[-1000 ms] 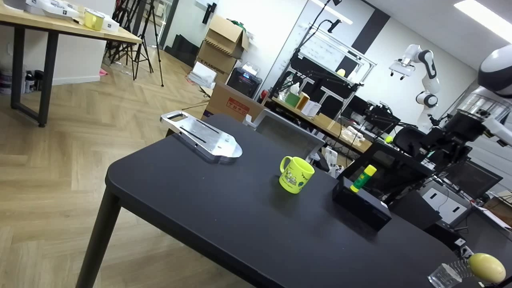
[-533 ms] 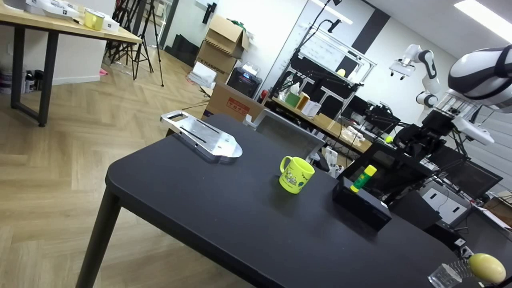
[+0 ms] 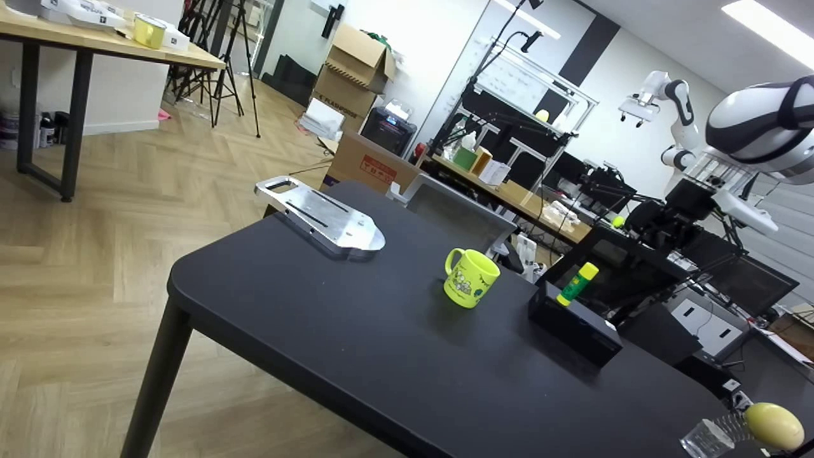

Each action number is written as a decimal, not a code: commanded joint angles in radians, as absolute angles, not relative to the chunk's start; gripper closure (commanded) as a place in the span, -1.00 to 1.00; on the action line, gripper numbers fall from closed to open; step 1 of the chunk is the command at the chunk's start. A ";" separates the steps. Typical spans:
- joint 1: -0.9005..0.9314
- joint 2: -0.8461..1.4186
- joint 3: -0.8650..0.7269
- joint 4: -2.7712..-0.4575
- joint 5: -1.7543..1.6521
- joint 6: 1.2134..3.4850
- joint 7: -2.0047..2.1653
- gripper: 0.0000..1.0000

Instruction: Put the glue stick in the mug

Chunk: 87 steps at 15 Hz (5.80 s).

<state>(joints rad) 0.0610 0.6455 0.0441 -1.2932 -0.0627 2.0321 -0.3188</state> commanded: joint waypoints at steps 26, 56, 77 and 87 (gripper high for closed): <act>0.092 0.891 0.061 -1.141 -0.072 2.207 -0.250 0.50; 0.230 0.629 0.214 -1.345 -0.078 2.121 -0.350 0.81; 0.257 0.795 0.208 -1.396 -0.106 2.253 -0.366 0.81; 0.264 0.805 0.203 -1.387 -0.135 2.206 -0.358 -0.33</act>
<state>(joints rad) 0.2550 0.8274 0.2133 -1.3907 -0.1164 2.2446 -0.3785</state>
